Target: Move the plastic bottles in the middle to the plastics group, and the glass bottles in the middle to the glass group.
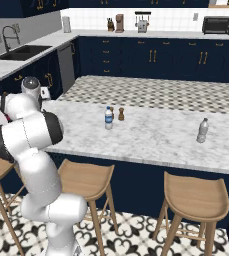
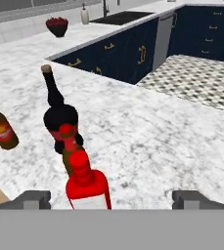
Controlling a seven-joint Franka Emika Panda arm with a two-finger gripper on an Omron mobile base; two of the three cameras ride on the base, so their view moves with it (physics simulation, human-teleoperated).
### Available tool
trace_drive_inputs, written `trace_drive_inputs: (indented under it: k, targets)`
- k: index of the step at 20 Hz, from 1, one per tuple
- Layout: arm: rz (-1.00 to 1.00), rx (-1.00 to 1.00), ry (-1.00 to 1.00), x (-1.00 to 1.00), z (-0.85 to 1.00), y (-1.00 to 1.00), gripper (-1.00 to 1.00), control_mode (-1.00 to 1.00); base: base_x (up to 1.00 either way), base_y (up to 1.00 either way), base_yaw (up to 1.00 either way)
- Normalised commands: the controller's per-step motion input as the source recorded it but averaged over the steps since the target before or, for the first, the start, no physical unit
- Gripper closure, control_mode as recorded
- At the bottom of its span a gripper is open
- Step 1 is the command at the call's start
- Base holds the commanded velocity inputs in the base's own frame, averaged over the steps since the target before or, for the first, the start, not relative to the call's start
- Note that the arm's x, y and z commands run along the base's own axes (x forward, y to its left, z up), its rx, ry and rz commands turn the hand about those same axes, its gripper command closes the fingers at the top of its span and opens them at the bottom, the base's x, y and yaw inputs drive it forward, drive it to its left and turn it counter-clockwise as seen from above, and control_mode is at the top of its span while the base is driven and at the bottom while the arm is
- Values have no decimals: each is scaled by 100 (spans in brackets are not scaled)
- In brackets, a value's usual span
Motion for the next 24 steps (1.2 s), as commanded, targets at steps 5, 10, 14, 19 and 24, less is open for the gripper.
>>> trace_drive_inputs:
  k: [5,10,14,19,24]
  targets:
    - [-17,0,3,-42,10,-82,-100,-100,0,0,0]
    - [-16,0,0,-44,4,-88,-100,-100,0,0,0]
    - [-17,4,2,-32,20,-84,-100,-100,0,0,0]
    - [-19,4,4,-24,14,-85,-100,-100,0,0,0]
    - [-19,1,4,-23,3,-77,-100,-100,0,0,0]
